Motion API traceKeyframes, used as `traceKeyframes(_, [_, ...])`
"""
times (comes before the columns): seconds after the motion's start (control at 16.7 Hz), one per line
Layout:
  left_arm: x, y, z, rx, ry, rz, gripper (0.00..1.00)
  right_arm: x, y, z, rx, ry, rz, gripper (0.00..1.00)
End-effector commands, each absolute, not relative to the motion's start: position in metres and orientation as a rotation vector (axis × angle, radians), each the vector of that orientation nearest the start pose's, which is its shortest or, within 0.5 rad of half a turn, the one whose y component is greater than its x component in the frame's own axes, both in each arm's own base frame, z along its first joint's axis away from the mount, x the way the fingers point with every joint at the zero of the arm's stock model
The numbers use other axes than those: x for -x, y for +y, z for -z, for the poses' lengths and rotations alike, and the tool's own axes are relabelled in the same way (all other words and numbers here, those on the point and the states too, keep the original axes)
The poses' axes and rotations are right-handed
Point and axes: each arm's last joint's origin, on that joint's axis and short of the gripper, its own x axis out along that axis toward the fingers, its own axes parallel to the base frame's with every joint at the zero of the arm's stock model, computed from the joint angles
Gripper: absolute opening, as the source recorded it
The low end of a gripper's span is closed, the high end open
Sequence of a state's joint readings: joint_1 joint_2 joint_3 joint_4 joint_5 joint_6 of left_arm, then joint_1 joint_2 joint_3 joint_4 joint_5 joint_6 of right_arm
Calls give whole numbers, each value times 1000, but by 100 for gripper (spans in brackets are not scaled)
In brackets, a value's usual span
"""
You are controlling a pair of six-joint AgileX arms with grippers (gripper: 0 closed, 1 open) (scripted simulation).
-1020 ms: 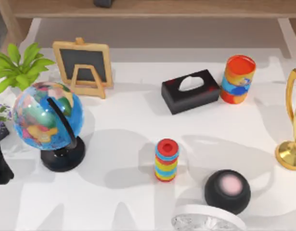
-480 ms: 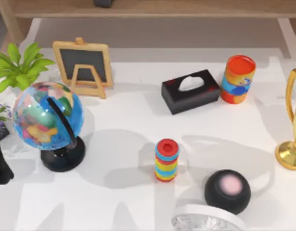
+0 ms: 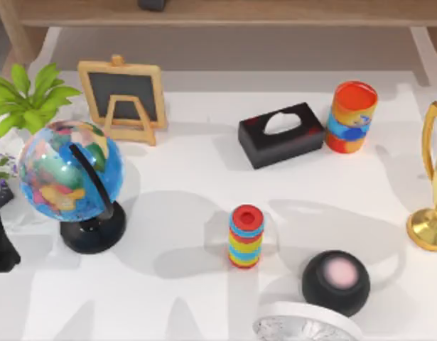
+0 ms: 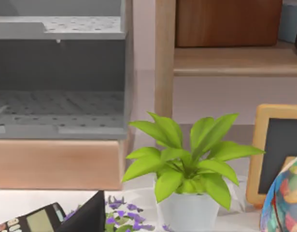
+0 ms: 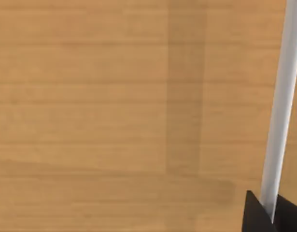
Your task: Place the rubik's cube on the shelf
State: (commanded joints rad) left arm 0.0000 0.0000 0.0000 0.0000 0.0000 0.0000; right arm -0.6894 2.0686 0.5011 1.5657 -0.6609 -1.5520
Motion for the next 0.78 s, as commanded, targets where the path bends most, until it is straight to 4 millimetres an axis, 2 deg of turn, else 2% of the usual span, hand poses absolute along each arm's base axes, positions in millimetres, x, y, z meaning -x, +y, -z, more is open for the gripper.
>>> traceKeyframes(0.3, [-106, -1, -160, 0, 0, 0, 100, -241, -177, -86, 1564, 10, -2, 0])
traceKeyframes(0.78, [-106, -1, -160, 0, 0, 0, 100, -241, -177, -86, 1564, 10, -2, 60])
